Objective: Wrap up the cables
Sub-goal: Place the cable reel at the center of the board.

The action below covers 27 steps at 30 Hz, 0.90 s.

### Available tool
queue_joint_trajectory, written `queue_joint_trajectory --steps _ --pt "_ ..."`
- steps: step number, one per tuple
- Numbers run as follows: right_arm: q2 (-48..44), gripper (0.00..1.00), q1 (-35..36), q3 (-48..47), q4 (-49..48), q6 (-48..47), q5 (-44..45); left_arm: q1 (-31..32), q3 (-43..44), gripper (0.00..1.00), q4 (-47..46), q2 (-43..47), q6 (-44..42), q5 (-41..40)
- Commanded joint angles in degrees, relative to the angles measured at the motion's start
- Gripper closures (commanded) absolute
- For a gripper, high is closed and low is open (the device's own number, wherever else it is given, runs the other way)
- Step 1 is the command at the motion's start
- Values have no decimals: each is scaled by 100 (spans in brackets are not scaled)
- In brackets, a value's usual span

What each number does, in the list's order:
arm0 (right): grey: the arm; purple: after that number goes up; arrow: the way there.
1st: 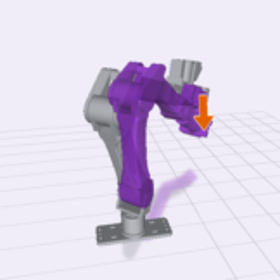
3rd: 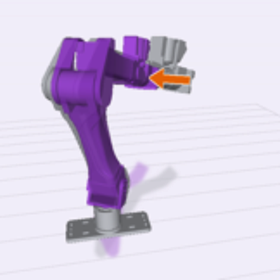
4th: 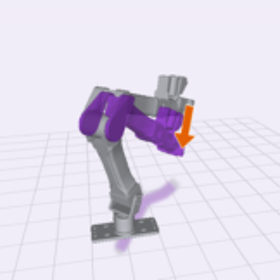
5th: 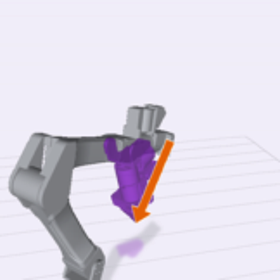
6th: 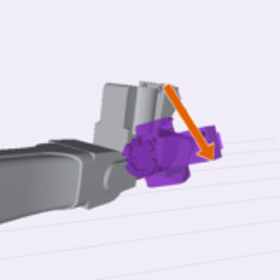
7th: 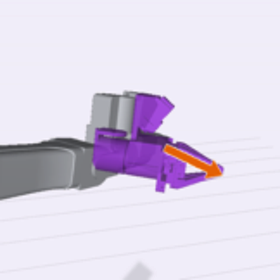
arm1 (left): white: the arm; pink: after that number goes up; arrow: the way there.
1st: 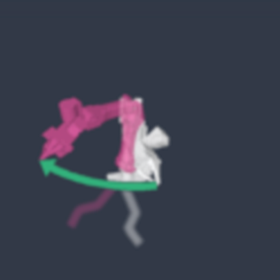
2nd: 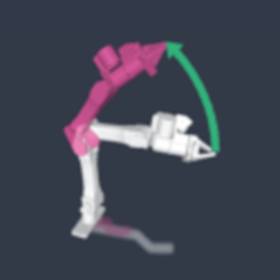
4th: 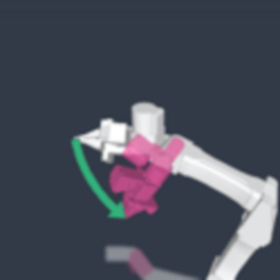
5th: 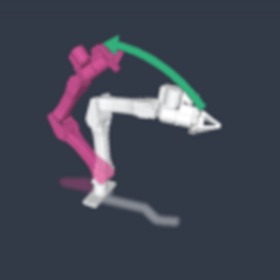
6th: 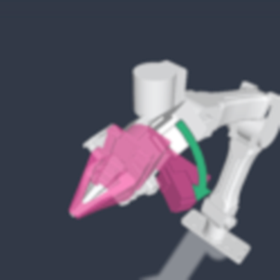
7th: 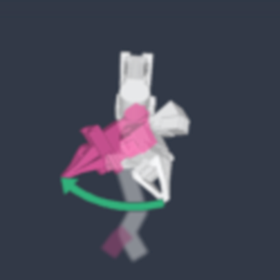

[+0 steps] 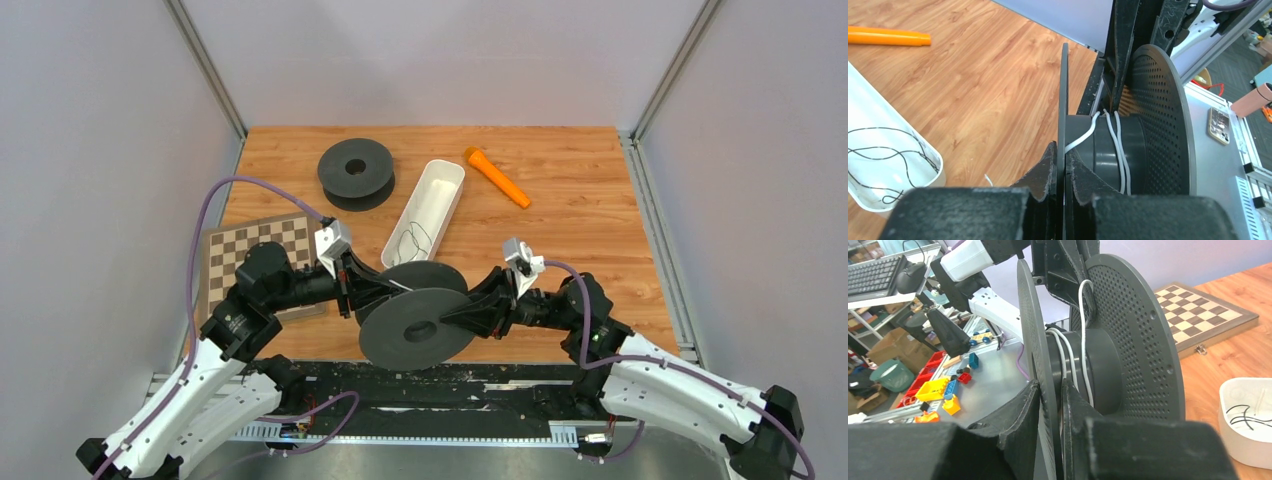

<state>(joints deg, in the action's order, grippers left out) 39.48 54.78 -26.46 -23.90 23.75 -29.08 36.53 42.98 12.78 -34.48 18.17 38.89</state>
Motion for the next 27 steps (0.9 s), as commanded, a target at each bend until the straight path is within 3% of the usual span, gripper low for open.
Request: queue_joint_trajectory --steps 1,10,27 --pt "105 100 -452 -81 -689 535 463 -6 53 88 -136 51 37 236" --pt "192 100 -1444 17 -997 1066 -48 -50 -18 70 124 18 -148 134" --pt "492 100 -2822 352 -1390 1628 -767 -51 -55 58 528 86 -520 -534"
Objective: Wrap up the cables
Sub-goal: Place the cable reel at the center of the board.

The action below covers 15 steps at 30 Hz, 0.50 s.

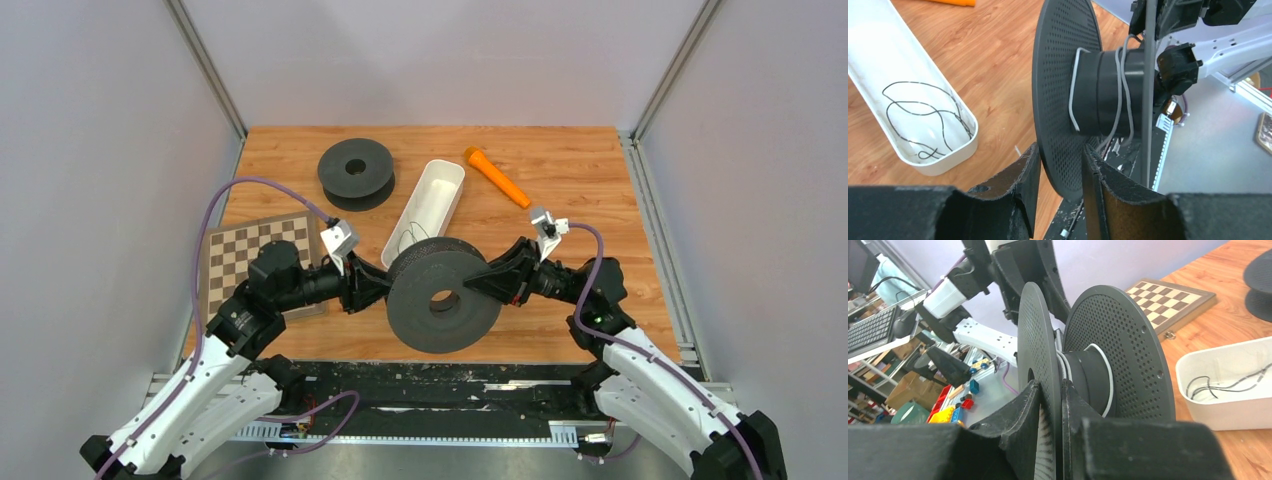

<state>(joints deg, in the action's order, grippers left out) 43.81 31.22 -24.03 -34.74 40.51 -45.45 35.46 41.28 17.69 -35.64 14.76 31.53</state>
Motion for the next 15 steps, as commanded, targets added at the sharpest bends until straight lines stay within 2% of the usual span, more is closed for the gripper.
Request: queue_joint_trajectory --steps 1,15 --pt "65 100 -523 109 -294 -20 843 52 121 58 55 229 -207 90" --pt "-27 100 -1358 199 -6 101 558 51 99 54 271 429 -420 11"
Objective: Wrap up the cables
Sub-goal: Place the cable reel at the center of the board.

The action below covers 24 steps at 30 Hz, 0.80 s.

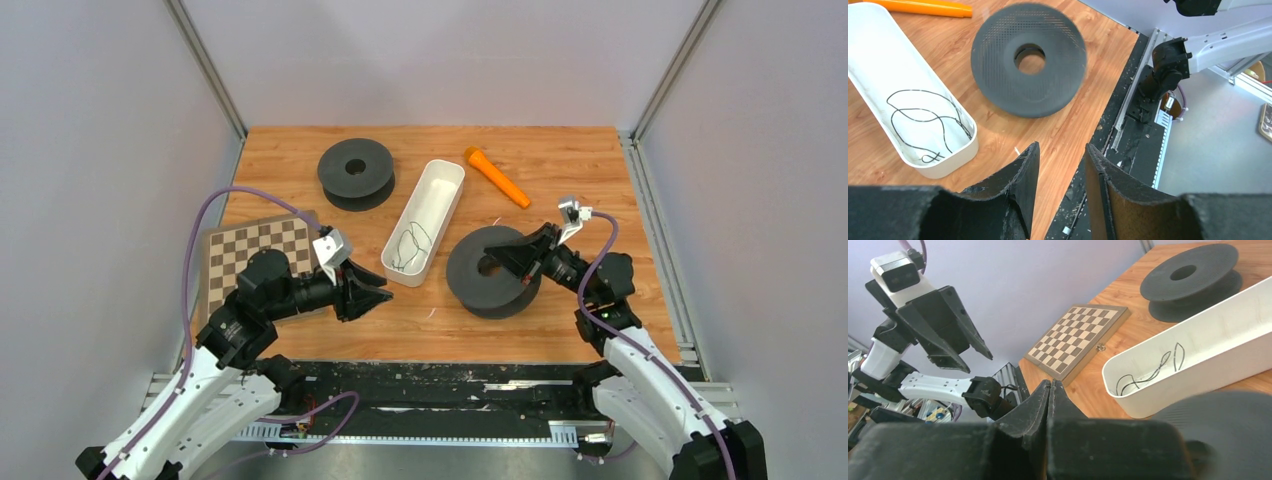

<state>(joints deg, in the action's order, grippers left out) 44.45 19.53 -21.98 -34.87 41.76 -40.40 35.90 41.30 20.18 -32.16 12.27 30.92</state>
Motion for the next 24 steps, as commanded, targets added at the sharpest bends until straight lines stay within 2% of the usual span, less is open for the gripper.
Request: queue_joint_trajectory --steps 1,6,7,10,14,20,24 --pt "-100 100 -221 -36 177 -125 66 6 93 54 56 117 -196 37" --pt "-377 100 -336 -420 1587 -928 720 9 78 53 85 143 -241 -14" --pt "-449 96 -374 -479 1818 -1049 942 7 79 53 79 142 -253 -17" --pt "-602 77 -461 -537 2246 -1336 1442 9 76 52 70 140 -295 -183" --pt "-602 70 -656 -431 2599 -1613 1806 6 -13 51 134 169 -338 -542" --pt "-258 51 -1050 -358 2934 -2006 2010 10 -86 46 216 139 -106 -1285" --pt "-178 38 -1310 -290 3048 -2009 2026 5 8 45 246 -194 60 -1166"
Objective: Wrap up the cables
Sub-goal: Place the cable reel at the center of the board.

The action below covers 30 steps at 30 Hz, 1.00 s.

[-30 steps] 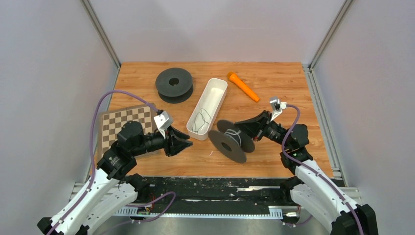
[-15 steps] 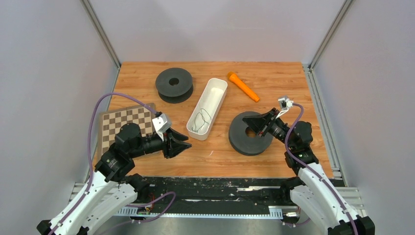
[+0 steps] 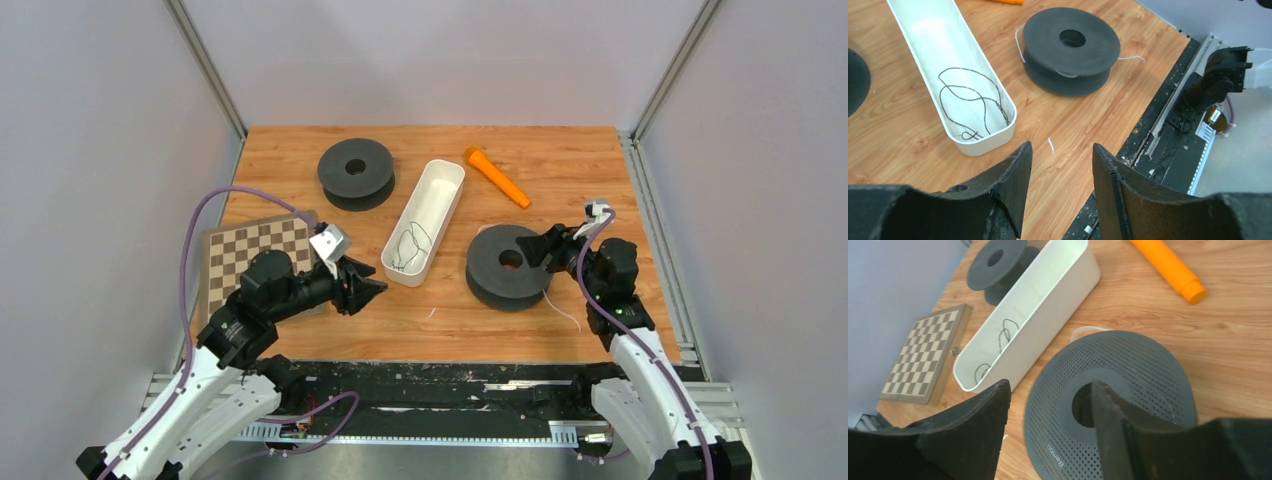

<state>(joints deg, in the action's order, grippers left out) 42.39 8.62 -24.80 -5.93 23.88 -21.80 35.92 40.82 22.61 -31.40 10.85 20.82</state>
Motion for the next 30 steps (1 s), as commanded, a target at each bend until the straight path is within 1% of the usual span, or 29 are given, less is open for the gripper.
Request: queue_joint_trajectory --steps 1,5,7,12,18,20,23,26,30 --pt "54 34 -279 4 165 -231 134 7 95 45 1 -328 209 -117" --pt "108 22 -524 116 257 -179 123 3 146 45 -48 -704 198 -53" --pt "103 20 -676 246 258 -31 184 3 181 46 -71 -816 183 -52" --pt "173 21 -801 584 -36 487 330 3 259 46 -13 -968 126 -330" --pt "330 20 -810 1234 -1063 1177 241 10 474 47 134 -1042 105 -378" --pt "521 20 -908 1306 -1210 1284 238 5 513 47 183 -1044 110 -377" --pt "651 20 -1128 1388 -1329 1307 209 3 565 47 312 -1030 104 -394" --pt "543 21 -1255 1422 -1400 1191 92 4 599 47 436 -997 66 -447" --pt "299 19 -1321 1075 -894 798 223 8 636 47 476 -989 44 -584"
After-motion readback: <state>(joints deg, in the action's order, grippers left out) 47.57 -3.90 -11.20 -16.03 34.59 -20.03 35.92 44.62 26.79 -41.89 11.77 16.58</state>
